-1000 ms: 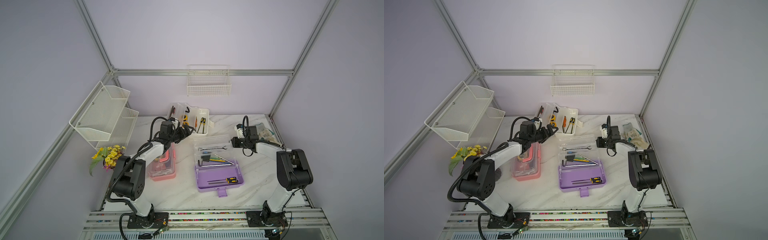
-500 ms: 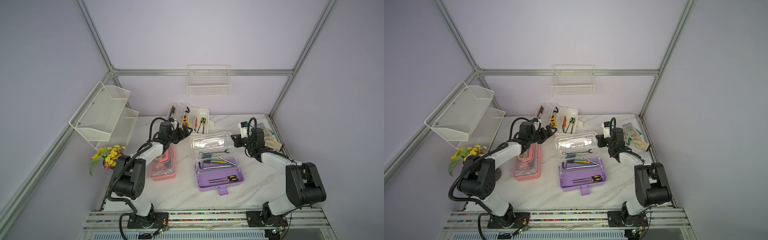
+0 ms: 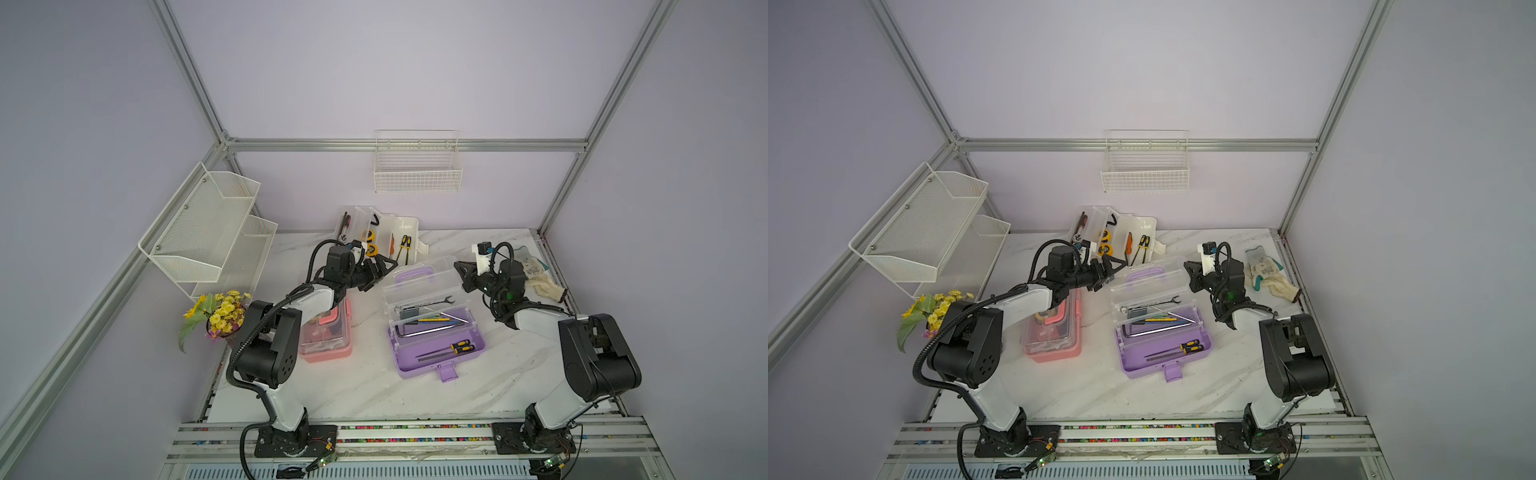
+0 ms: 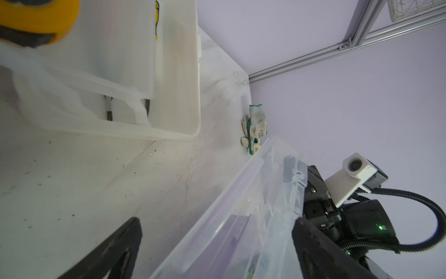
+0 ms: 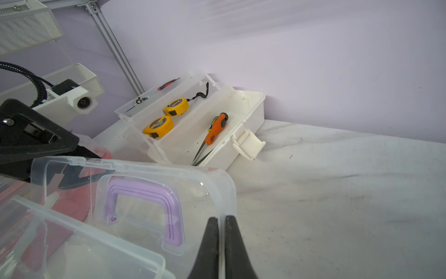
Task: Close toolboxes
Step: Close the toolbox lid.
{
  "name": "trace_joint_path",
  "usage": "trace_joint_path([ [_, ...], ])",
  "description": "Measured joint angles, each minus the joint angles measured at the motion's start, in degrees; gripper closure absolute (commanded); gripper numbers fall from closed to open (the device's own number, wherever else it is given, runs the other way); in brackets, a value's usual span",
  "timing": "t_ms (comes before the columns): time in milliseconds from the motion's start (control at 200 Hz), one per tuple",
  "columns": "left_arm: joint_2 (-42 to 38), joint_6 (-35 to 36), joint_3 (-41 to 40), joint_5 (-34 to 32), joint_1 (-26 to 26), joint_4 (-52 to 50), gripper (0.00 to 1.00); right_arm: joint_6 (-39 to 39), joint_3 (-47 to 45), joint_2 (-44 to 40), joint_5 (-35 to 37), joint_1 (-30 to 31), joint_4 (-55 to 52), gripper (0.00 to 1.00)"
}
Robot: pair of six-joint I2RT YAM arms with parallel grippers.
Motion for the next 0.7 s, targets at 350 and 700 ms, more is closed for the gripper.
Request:
trace_joint_path([
  [350,0.0,-5.0,-4.1,1.4,0.9,8.6,0.03,0.8,6.7,11.2,-1.5,0.5,8.3,0.79],
  [700,-0.8,-6.4,-5.2,4.7,0.4,11.5,0.03,-3.5,8.4,7.8,5.3,1.0,4.8,0.46],
])
